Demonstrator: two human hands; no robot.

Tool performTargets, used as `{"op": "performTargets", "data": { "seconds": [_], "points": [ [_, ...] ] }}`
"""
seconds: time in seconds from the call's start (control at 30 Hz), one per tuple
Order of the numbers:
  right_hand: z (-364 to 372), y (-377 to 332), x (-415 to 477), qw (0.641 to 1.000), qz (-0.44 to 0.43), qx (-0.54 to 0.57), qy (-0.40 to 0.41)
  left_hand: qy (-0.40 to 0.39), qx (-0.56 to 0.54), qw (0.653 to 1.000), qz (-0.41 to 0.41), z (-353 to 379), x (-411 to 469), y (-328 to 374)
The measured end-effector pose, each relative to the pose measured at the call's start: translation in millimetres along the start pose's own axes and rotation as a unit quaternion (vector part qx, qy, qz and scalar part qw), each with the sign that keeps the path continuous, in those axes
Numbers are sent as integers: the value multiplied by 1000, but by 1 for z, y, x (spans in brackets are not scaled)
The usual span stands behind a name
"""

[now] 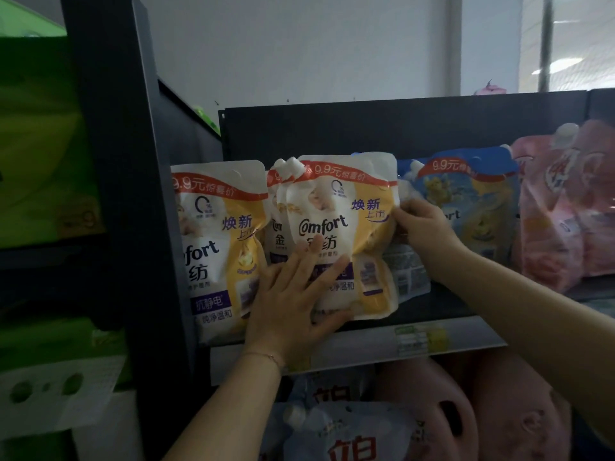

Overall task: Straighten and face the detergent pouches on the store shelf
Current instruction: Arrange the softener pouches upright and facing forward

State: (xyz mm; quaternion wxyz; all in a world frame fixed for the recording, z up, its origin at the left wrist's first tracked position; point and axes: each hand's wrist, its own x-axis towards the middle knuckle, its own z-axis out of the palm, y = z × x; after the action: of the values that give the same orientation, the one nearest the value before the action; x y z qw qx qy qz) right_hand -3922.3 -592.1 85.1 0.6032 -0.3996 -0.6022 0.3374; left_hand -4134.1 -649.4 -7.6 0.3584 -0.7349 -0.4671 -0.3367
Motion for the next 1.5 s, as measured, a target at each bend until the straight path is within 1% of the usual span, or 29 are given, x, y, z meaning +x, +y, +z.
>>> {"op": "performTargets", "data": {
  "seconds": [0.17, 0.3, 0.37, 0.47, 0.5, 0.57, 0.67, 0.7, 0.73, 0.77, 0.8, 0.87, 0.93, 1.0, 1.17, 1.23, 1.33, 1.43, 1.5],
  "points": [
    [12, -14, 13, 993, -46, -103, 27, -17, 22, 999, 23, 2, 2, -1],
    [21, -9, 14, 979, -97, -164, 67, -43, 12, 999, 11, 4, 4, -4],
    [23, -4, 9, 971, -123, -180, 93, -50, 6, 999, 3, 4, 5, -6],
    [20, 3, -4, 958, -188, -198, 90, -51, 9, 999, -5, 4, 5, -5],
    [18, 6, -9, 944, -222, -230, 82, -49, 8, 999, -7, 4, 4, -5],
    [15, 14, -21, 903, -289, -314, 49, -43, 2, 999, -12, 3, 4, -4],
    [15, 27, -36, 815, -378, -436, -49, -37, 4, 999, -16, 3, 4, -5],
    [18, 32, -39, 787, -396, -466, -76, -37, 4, 999, -20, 4, 3, -4],
    [21, 36, -41, 768, -404, -488, -95, -34, 2, 999, -26, 4, 3, -3],
    [27, 40, -41, 760, -401, -500, -107, -30, -2, 999, -34, 4, 4, -2],
    [33, 43, -43, 762, -390, -503, -116, -27, -8, 999, -43, 4, 4, -2],
    [47, 46, -45, 780, -357, -498, -125, -26, -16, 998, -55, 5, 5, -2],
    [58, 45, -47, 794, -334, -493, -119, -31, -18, 997, -64, 5, 5, -4],
    [64, 46, -47, 792, -327, -504, -107, -33, -19, 997, -71, 4, 5, -5],
    [68, 46, -45, 766, -351, -534, -74, -8, -33, 997, -75, 0, 5, -2],
    [70, 36, -44, 753, -367, -544, -46, 4, -59, 993, -106, 0, 4, -1],
    [69, 28, -37, 733, -406, -545, -34, 37, -93, 985, -138, -1, 4, 0],
    [67, 36, -31, 703, -455, -546, -23, 48, -96, 987, -121, -1, 4, -1],
    [67, 41, -28, 691, -466, -552, -18, 55, -96, 987, -118, -2, 4, -1]
  ]
}}
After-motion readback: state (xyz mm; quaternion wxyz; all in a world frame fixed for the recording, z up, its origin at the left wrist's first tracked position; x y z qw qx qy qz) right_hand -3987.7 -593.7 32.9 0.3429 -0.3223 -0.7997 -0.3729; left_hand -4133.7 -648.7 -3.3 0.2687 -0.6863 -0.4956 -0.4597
